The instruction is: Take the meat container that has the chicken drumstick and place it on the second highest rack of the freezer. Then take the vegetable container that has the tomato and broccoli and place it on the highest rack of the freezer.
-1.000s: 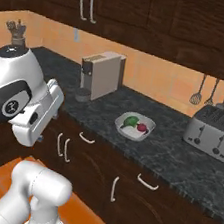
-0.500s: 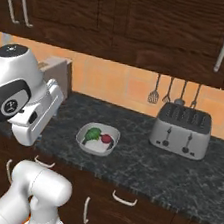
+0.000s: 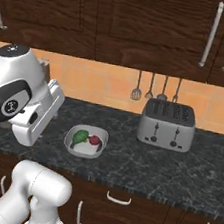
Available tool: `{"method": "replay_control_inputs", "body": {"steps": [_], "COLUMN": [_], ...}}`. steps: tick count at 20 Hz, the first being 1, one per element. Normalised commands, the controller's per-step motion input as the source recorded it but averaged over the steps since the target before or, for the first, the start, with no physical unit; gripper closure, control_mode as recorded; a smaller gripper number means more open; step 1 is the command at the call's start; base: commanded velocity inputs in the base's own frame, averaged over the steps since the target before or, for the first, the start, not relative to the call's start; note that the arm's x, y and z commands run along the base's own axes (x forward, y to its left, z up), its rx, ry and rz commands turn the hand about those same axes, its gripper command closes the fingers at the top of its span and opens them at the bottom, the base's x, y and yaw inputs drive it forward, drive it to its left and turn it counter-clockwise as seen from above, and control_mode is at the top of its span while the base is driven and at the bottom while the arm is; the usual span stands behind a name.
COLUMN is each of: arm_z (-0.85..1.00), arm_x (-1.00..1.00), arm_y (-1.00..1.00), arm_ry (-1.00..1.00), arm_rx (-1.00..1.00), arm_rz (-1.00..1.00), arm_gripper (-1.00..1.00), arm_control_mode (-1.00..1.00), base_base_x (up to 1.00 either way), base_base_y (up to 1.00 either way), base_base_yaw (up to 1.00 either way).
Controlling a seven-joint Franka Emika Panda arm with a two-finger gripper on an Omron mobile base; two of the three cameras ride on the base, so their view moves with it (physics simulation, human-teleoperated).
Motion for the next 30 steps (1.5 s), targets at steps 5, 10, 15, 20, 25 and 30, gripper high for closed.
{"method": "replay_control_inputs", "body": {"steps": [5,10,15,20,25,30], "arm_z": [0.00,0.00,-0.01,-0.25,-0.60,-0.65], "arm_x": [0.00,0.00,0.20,0.42,0.43,0.60], "arm_y": [0.00,0.00,-0.32,-0.97,-0.46,-0.08], "arm_ry": [0.00,0.00,0.02,0.06,0.02,0.02], "arm_rx": [0.00,0.00,0.00,0.00,0.00,0.00], "arm_rz": [0.00,0.00,0.04,0.37,0.72,0.75], "arm_gripper": [-1.00,-1.00,-1.00,-1.00,-1.00,-1.00], "arm_control_mode": [1.00,1.00,-1.00,-1.00,-1.00,-1.00], "base_base_x": [0.44,0.57,0.14,0.00,0.00,0.00], "base_base_y": [0.32,0.00,0.00,0.00,0.00,0.00], "base_base_yaw": [-0.01,0.00,0.00,0.00,0.00,0.00]}}
